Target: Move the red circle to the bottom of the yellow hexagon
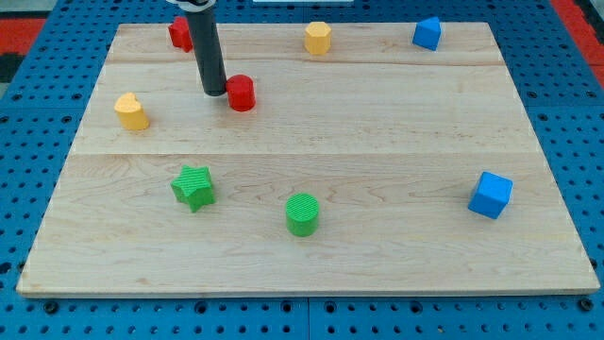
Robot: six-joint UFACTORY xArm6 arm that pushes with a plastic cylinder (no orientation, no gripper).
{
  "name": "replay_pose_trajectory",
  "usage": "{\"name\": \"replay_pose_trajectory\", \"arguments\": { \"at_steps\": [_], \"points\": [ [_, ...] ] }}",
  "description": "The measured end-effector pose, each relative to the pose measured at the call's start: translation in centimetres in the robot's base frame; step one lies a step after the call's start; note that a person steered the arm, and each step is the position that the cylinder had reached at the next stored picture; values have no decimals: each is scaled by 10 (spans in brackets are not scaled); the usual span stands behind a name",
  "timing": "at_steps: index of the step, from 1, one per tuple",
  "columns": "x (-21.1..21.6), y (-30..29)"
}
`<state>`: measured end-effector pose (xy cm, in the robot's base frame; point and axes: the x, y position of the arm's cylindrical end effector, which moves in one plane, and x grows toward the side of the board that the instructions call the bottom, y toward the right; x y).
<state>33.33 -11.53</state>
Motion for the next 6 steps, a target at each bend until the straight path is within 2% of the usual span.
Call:
{"name": "replay_pose_trajectory", "arguments": {
  "at_steps": [4, 6],
  "points": [
    [-1, 21],
    [-1, 80]
  ]
}}
